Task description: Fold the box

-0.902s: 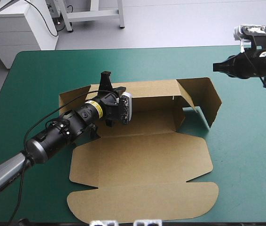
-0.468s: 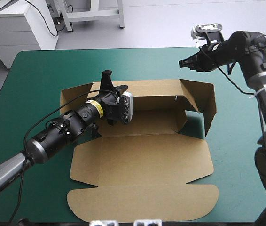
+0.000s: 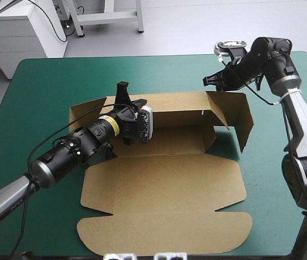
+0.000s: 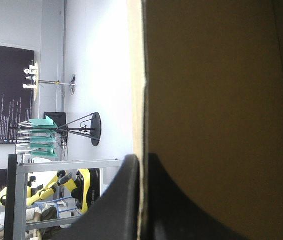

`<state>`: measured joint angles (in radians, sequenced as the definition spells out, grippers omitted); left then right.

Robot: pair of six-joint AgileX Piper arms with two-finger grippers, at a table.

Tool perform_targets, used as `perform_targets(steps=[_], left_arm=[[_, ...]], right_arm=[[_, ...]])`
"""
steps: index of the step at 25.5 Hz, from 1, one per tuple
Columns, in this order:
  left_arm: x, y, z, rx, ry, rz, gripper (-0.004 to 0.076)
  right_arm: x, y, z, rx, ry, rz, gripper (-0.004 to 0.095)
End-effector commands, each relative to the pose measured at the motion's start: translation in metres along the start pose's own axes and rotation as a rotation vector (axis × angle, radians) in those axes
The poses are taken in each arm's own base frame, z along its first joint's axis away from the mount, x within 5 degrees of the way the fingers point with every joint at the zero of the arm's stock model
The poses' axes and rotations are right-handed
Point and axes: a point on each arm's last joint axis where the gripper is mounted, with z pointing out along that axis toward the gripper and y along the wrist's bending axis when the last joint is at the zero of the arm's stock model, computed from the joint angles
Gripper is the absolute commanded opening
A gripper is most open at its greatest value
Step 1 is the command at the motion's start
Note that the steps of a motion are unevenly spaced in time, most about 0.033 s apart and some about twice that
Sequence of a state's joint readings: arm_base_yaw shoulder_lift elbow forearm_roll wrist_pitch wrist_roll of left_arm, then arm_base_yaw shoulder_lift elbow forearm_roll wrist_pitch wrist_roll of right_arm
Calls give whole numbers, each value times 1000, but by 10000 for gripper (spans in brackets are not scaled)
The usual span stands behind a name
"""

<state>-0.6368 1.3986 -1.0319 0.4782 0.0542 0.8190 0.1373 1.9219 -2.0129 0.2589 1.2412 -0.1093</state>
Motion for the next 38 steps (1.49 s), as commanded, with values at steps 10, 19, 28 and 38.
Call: perform_targets(steps=[10,19,28,38], left_arm=[[2,22,-13,-94,-19,-62,-8],[7,11,-2,-27,23,-58,-8],[5,10,1,-40,3,-57,-8],[5,10,2,-40,1,-57,-8]], right_arm=[[28,15,-38,-41,-1,-30,-18],[61,22,-41,-106,-70,-47,-18],[121,30,-37,-167,-349,-223,-18],[162,34,-21,-213,-378,-452,471]])
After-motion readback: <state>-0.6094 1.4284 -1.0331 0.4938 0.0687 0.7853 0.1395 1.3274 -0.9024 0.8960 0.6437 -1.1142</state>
